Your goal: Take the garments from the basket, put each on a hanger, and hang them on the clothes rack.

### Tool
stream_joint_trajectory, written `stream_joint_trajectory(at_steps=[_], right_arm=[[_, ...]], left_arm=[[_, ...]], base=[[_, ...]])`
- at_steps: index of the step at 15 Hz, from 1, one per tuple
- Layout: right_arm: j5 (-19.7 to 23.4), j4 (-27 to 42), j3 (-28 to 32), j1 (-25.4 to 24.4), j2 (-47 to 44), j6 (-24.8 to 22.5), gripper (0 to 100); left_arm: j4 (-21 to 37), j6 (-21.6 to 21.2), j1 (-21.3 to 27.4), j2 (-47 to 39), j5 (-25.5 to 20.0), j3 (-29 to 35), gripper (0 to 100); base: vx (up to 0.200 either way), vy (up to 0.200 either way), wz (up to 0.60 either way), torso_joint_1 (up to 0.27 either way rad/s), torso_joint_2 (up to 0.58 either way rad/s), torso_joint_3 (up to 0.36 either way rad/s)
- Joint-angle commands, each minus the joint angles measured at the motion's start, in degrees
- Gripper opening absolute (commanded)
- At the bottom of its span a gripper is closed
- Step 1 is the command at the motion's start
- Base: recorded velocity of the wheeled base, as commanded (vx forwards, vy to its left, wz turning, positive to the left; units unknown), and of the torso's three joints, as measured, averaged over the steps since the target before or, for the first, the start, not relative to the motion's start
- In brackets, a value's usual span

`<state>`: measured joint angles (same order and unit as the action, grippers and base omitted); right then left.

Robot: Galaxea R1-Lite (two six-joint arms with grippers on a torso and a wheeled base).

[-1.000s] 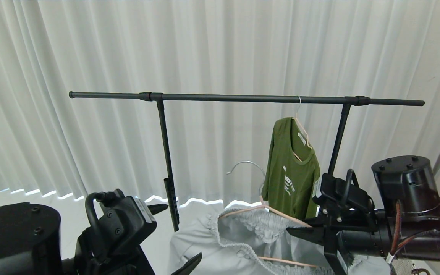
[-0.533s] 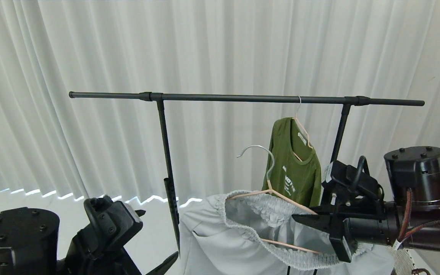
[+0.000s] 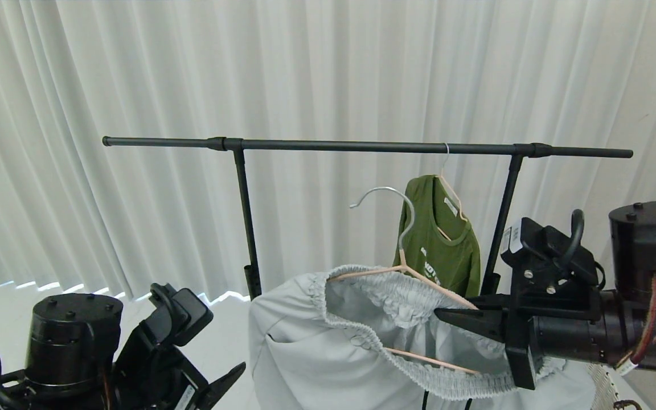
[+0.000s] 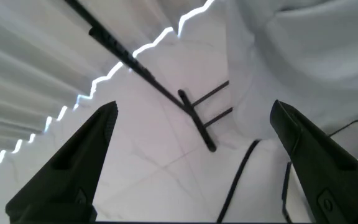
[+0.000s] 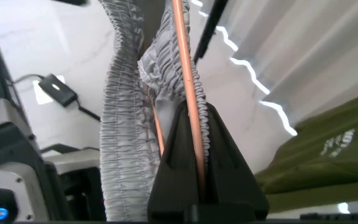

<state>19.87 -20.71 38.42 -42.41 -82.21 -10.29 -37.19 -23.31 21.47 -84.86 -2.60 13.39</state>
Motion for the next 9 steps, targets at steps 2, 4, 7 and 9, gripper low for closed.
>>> stream_joint_trajectory(at_steps=[2, 4, 7, 9], right_arm=[[-0.1, 0.1, 0.8, -1.9, 2.2, 1.1, 0], [-0.1, 0.3, 0.9, -2.6, 3.2, 1.6, 0], [-0.1, 0.5, 0.9, -3.1, 3.7, 1.6, 0], [-0.4, 0.8, 0.8, -3.1, 3.7, 1.6, 0]], left_arm=[[-1.3, 0.0, -0.5, -3.8, -2.5, 0.2, 100], [-2.4, -0.4, -3.3, -4.7, -2.5, 0.1, 100], [-2.8, -0.4, -5.0, -4.8, -2.5, 0.3, 0], [-2.8, -0.4, -5.5, -4.8, -2.4, 0.1, 0]], base=[[0.000, 0.000, 0.00, 0.000, 0.00, 0.000], [0.000, 0.000, 0.00, 0.000, 0.00, 0.000], [0.000, 0.000, 0.00, 0.000, 0.00, 0.000], [0.000, 0.000, 0.00, 0.000, 0.00, 0.000]])
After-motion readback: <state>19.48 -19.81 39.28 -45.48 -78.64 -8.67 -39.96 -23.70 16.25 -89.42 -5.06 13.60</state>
